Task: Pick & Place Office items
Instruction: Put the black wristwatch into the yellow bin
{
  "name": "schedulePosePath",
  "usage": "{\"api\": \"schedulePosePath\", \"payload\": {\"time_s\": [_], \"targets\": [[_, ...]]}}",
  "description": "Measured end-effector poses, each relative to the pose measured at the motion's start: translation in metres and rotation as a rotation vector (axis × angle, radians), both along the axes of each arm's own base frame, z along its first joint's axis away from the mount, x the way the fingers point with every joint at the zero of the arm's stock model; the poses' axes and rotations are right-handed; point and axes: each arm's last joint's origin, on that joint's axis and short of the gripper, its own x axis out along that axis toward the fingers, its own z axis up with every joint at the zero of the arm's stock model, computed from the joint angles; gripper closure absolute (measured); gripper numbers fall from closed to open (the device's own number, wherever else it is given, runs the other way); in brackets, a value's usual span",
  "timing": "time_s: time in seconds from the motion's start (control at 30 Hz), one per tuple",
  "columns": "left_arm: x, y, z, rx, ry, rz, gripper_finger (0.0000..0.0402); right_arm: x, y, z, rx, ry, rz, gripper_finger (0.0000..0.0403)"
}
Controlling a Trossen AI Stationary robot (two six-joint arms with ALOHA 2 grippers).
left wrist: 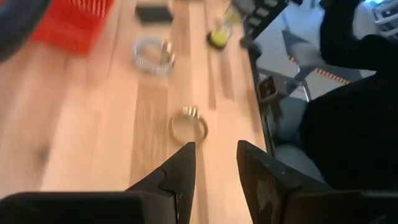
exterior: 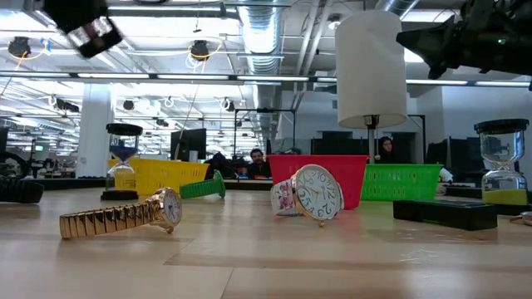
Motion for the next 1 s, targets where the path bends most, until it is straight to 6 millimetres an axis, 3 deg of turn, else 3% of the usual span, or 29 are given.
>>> {"api": "schedulePosePath", "payload": {"time_s": [0.57,1.0], "targets": [[-0.03,0.012,-0.084,0.058,0.293,0.048,0.0225,0.0,0.0,0.0,0.008,-0.002,0.002,0.0401],[-0.039,0.019,-0.11,-0.056,0.389,0.214,0.0226,0.0,0.0,0.0,0.008,-0.002,0.002,0.0401]]}}
